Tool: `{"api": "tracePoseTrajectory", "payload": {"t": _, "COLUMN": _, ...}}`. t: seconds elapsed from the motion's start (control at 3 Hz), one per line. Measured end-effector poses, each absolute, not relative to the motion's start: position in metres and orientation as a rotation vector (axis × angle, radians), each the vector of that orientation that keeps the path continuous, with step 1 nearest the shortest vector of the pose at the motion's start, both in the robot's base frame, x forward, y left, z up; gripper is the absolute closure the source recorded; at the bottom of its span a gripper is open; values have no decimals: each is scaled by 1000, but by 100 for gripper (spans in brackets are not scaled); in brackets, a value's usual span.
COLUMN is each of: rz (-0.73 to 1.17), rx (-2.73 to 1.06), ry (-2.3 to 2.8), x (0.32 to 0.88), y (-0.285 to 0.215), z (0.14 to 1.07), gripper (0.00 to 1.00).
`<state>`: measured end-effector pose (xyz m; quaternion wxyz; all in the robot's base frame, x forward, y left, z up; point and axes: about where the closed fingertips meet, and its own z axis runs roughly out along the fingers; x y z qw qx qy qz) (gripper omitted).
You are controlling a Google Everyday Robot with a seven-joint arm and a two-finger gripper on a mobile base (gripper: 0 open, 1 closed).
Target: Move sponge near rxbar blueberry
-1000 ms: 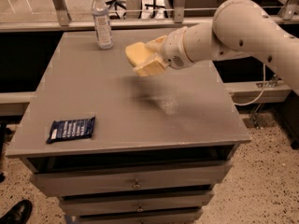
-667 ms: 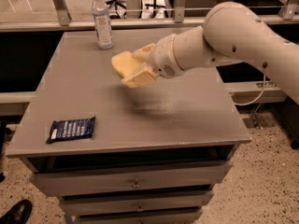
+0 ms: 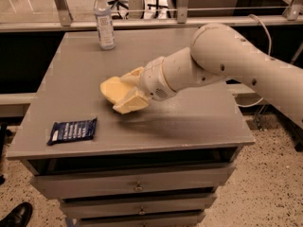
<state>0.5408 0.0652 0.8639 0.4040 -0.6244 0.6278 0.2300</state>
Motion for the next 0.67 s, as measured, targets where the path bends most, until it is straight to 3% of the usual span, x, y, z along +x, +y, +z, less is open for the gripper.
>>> {"api": "tracePoseTrajectory", "payload": {"t": 0.67, "rz": 671, "rx": -1675, "ry": 1526, "x": 513, "y": 85, "z": 857, "gripper": 35}}
